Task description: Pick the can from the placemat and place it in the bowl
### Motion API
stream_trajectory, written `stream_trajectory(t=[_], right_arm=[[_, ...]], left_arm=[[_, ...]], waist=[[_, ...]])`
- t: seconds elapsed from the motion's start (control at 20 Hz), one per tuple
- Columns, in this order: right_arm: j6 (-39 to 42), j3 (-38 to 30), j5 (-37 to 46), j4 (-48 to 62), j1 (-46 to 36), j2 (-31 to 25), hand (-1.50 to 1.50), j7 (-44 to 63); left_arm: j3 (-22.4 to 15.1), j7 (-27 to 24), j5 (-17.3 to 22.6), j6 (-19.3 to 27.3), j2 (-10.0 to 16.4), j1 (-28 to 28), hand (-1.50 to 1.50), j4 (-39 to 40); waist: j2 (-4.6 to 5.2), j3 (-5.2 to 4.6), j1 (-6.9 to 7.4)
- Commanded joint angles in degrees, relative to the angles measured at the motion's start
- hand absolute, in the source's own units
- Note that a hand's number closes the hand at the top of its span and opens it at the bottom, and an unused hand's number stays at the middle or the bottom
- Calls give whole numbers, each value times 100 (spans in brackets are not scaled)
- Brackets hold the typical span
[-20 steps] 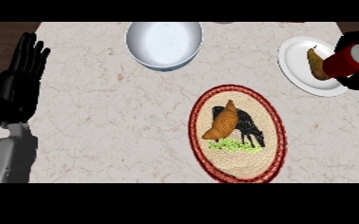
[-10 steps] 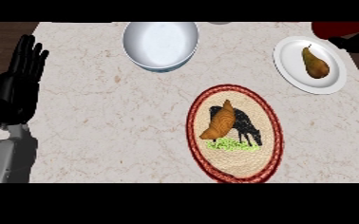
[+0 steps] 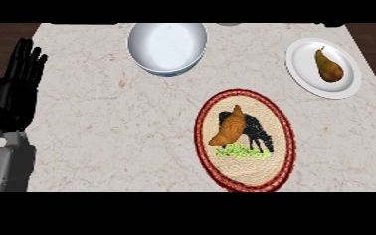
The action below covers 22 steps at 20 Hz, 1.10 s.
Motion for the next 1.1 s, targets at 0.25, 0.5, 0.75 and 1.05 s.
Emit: stream_trajectory(t=[0.25, 0.5, 0.75, 1.05], right_arm=[[-181, 400, 89, 819, -1169, 971, 150, 857], [-566, 615, 376, 1595, -1620, 1447, 150, 1010], [-969, 812, 532, 2113, -1783, 2173, 150, 1194], [-1862, 951, 958, 3022, -1746, 2441, 150, 843]], left_arm=[[136, -17, 143, -192, 171, -210, 0, 149], [46, -133, 64, -150, 49, -115, 0, 122], [-23, 15, -61, 55, -8, -545, 0, 398], [-78, 199, 7, -59, 5, -212, 0, -76]], waist=[[43, 0, 96], [53, -1, 115], [65, -1, 76], [62, 2, 139]])
